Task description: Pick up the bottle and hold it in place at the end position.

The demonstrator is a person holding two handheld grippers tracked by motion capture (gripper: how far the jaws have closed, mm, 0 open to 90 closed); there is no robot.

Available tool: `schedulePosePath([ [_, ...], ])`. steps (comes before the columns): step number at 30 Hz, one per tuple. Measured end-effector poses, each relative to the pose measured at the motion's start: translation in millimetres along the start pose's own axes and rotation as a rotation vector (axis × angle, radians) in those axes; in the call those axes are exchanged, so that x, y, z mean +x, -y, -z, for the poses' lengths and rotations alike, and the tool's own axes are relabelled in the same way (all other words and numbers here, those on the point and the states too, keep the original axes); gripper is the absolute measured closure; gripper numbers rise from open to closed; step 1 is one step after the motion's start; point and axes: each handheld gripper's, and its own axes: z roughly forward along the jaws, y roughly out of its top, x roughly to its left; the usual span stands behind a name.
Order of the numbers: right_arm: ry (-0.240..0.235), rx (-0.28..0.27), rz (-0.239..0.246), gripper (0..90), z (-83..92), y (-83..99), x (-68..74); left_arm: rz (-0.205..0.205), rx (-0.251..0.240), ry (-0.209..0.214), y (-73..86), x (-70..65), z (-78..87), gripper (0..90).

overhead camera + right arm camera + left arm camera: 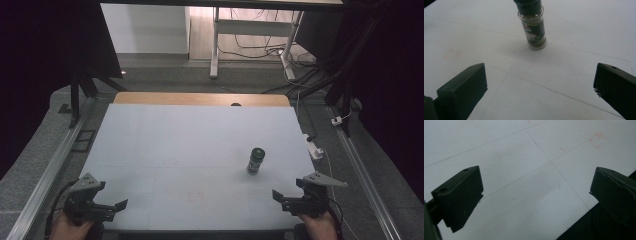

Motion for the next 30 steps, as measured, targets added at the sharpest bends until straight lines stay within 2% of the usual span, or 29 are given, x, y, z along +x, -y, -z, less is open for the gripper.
schedulePosePath([
  [2, 0.003, 0.020, 0.024, 0.0, -1.2, -0.3, 2.3, 0.000, 0.001, -0.002, 0.0, -0.2, 0.0, 0.0],
  [6, 0.008, 0.029, 0.041, 0.0, -1.9, -0.4, 4.4, 0.003, 0.003, 0.006, 0.0, -0.1, 0.0, 0.0],
  [14, -0.014, 0.035, 0.030, 0.0, -3.0, -0.9, 2.2, -0.002, 0.009, 0.006, -0.8, -0.5, -0.9, 0.0],
  [20, -0.026, 0.048, 0.039, 0.0, -5.1, -1.8, 2.3, -0.003, 0.018, 0.003, -1.6, -0.5, -2.4, 0.0],
  [30, -0.016, 0.055, 0.065, 0.0, -6.3, -2.9, 6.3, 0.013, 0.005, 0.009, 1.0, 0.2, 0.4, 0.0],
])
